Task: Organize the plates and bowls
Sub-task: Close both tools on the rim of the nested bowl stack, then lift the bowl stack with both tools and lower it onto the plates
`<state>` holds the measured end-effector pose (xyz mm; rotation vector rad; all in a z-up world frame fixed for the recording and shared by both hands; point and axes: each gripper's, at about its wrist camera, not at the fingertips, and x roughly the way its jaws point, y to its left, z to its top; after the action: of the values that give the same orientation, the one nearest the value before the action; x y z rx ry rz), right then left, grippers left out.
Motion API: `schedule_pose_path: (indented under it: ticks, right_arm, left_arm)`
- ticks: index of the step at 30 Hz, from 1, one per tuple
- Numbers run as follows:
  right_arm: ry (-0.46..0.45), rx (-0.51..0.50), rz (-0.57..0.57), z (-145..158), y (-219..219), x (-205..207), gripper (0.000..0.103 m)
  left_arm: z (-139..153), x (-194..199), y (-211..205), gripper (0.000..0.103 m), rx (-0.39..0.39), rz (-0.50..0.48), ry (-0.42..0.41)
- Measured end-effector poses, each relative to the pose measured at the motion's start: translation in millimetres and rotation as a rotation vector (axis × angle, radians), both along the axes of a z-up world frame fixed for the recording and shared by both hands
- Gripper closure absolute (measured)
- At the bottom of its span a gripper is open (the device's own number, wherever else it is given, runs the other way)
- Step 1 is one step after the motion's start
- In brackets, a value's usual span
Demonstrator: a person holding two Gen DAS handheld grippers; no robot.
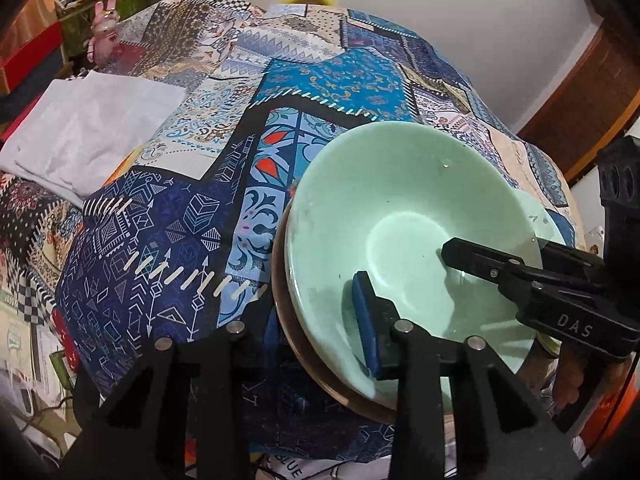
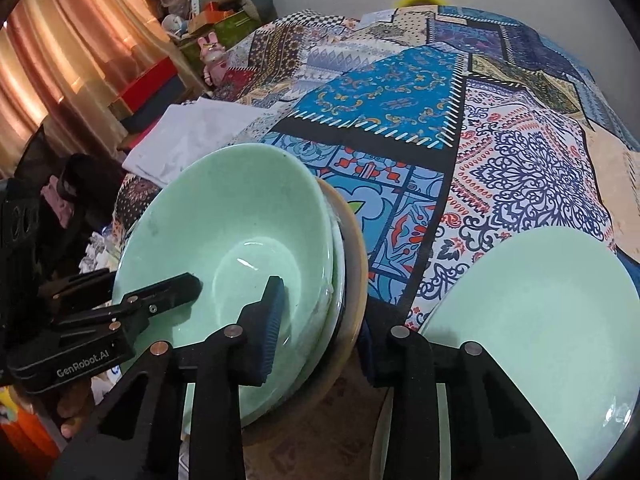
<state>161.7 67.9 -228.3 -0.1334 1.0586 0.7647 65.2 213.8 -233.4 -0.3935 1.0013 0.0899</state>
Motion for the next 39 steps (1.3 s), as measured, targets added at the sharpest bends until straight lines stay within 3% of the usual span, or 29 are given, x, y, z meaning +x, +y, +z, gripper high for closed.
schedule_pose_path:
  ticks: [15,39]
  right_arm:
    - [0.054,0.077,-0.078,7.3,-13.9,6.8,0.073]
    - [-0.074,0.136,-0.196,67.5,-83.8,10.5,0.073]
  left_arm:
    - [15.4,4.6,-7.4,0.069,-0.002,0.069,0.022]
    - [80.5,30.8,-65.7,0.069,0.01,-0.008,-0.098]
